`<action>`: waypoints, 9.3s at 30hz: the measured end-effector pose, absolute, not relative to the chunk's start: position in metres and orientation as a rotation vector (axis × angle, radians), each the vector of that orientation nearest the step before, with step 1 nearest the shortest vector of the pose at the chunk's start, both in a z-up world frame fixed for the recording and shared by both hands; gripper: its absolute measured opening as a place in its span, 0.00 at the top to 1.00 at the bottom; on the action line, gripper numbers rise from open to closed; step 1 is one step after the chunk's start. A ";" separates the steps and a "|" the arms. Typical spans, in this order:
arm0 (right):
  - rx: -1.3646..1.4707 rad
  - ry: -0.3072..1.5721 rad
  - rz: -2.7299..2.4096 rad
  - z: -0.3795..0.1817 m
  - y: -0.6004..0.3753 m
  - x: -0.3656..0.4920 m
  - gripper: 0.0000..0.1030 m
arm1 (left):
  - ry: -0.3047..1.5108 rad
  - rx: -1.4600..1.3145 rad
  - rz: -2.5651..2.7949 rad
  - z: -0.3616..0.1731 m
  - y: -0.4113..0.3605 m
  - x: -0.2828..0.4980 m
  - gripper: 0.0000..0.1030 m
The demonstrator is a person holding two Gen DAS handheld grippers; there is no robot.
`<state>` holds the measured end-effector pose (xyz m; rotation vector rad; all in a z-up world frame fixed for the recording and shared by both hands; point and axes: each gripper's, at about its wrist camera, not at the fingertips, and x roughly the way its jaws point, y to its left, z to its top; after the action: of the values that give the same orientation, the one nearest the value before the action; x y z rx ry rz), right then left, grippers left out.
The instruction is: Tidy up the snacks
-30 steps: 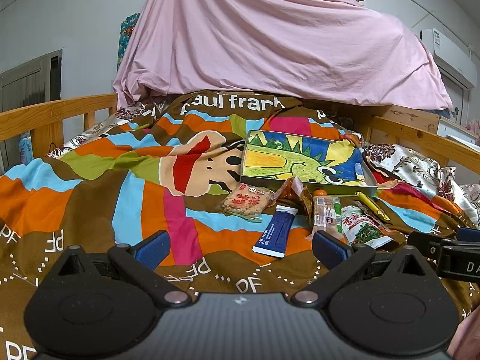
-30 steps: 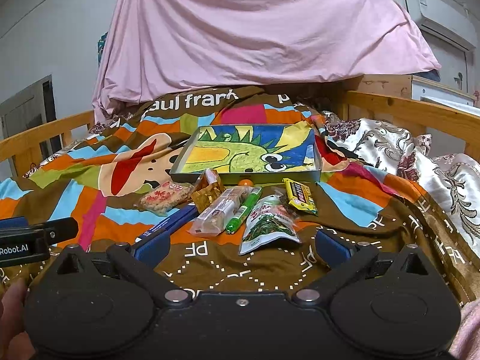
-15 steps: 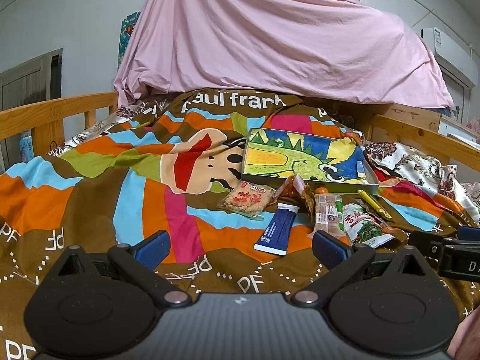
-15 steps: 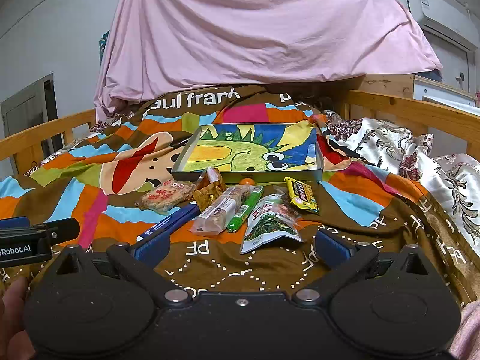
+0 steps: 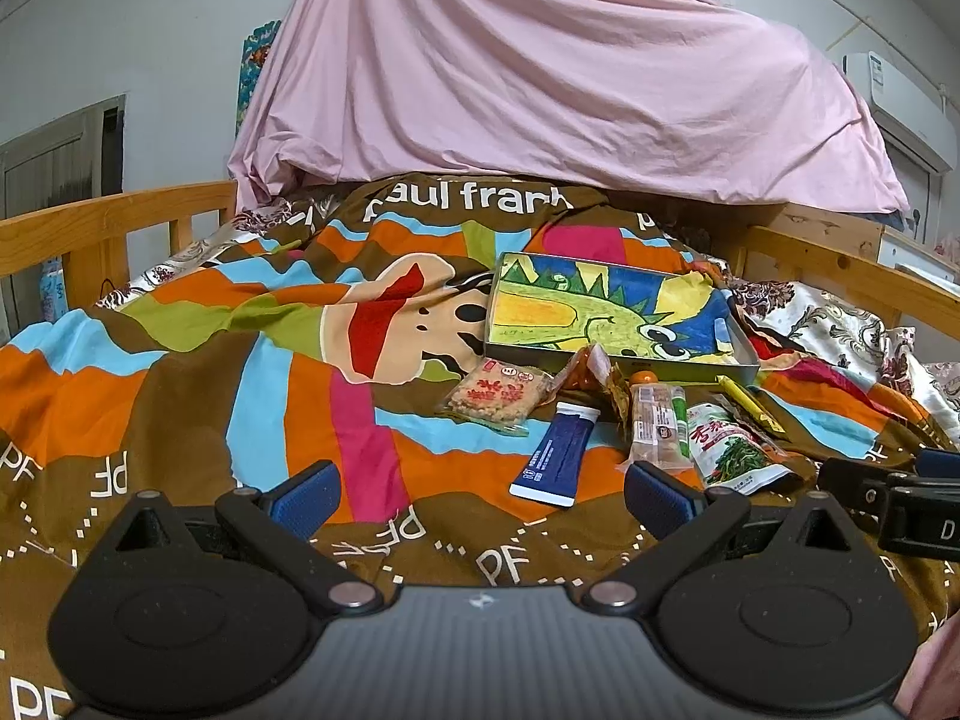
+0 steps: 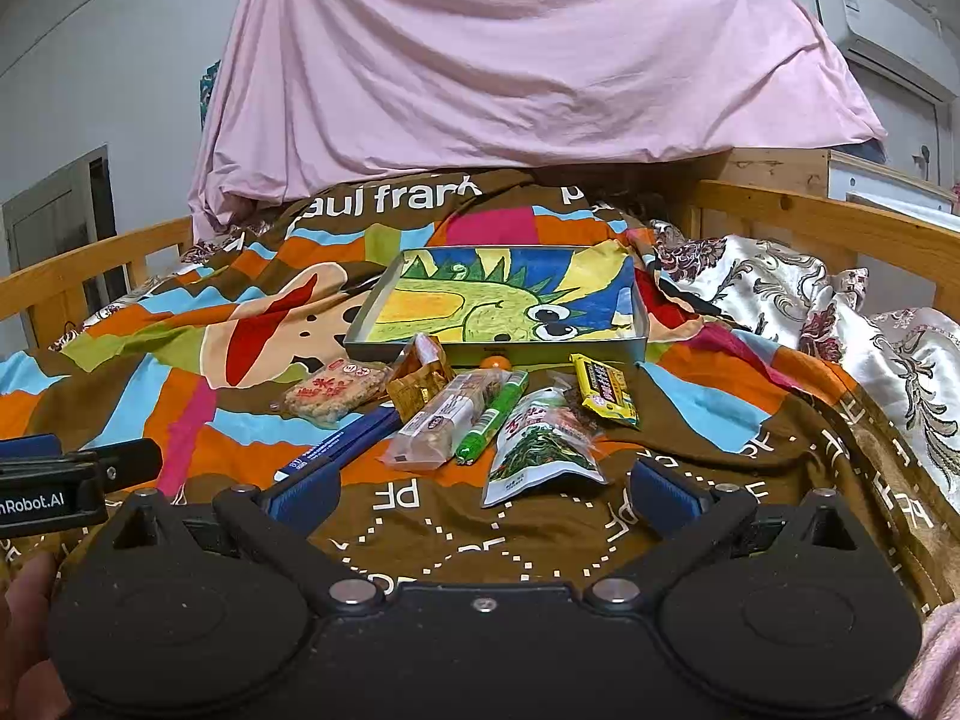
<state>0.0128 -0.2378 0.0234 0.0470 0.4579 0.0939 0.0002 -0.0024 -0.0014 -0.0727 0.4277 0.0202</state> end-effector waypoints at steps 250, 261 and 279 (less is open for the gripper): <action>-0.157 0.267 0.185 0.052 -0.225 0.096 0.01 | 0.525 -0.085 -0.069 0.012 -0.001 0.140 0.00; -0.182 0.406 0.172 0.032 -0.219 0.121 0.01 | 0.597 0.099 -0.144 -0.023 -0.014 0.145 0.00; -0.186 0.581 0.151 -0.001 -0.211 0.169 0.01 | 0.732 0.177 -0.183 -0.064 -0.012 0.179 0.00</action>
<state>0.1688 -0.2110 -0.0007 -0.1862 0.5813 0.1506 0.1786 -0.0117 -0.0638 0.1765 0.7315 -0.1832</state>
